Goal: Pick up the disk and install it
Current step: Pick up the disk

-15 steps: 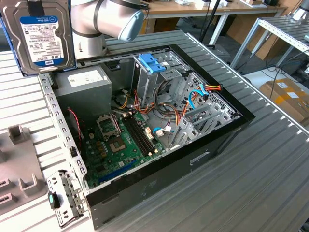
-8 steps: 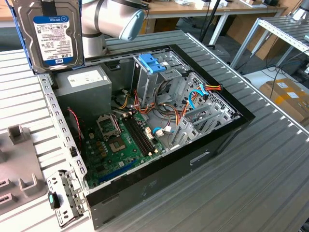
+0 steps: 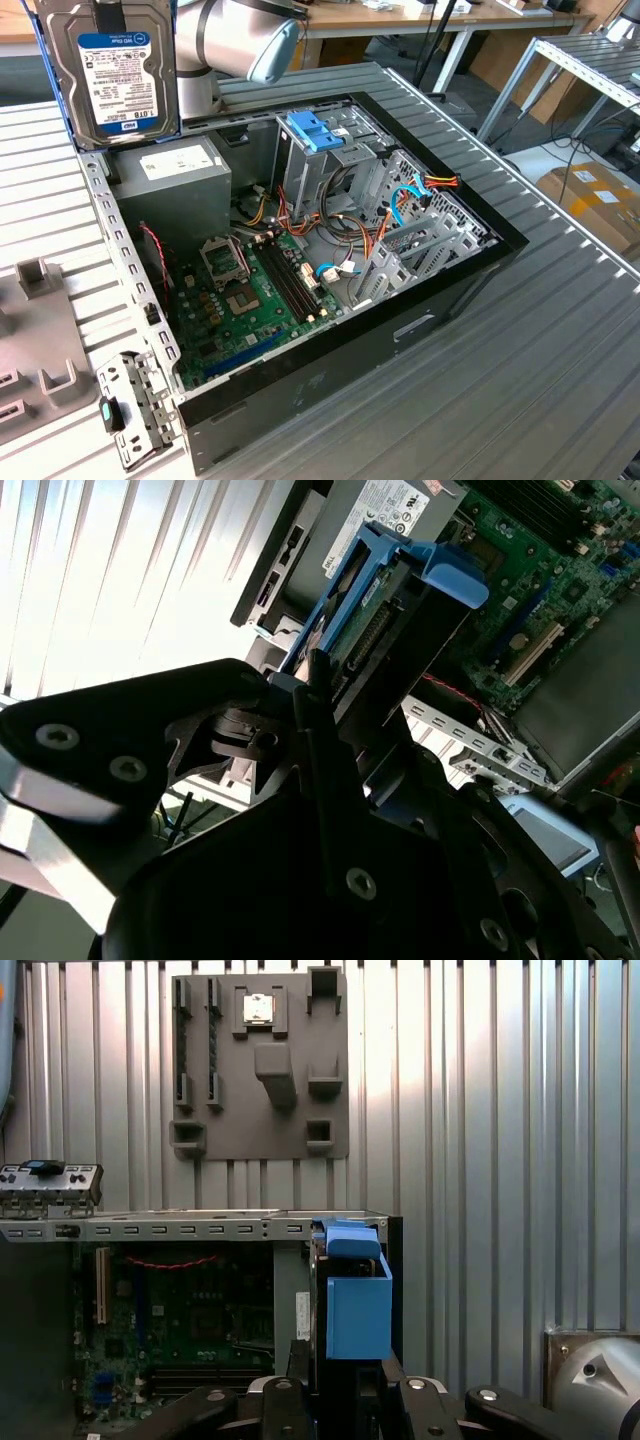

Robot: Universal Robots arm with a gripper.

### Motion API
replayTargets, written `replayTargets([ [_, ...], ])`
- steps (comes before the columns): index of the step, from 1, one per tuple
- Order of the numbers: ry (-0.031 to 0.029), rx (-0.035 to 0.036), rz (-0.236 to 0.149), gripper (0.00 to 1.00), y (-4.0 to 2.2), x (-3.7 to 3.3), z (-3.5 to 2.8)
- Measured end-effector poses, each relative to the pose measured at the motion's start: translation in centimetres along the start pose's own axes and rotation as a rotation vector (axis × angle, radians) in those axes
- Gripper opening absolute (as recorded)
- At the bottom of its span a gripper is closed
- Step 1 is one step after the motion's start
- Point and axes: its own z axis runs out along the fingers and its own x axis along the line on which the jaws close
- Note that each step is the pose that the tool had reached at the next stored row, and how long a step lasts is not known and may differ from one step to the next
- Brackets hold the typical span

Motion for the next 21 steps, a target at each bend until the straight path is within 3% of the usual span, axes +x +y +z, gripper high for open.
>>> replayTargets([
  [11,0.0000,0.0000,0.000,0.35,-0.14,-0.01,0.00],
  [21,0.0000,0.0000,0.000,0.35,-1.78,-0.03,0.01],
])
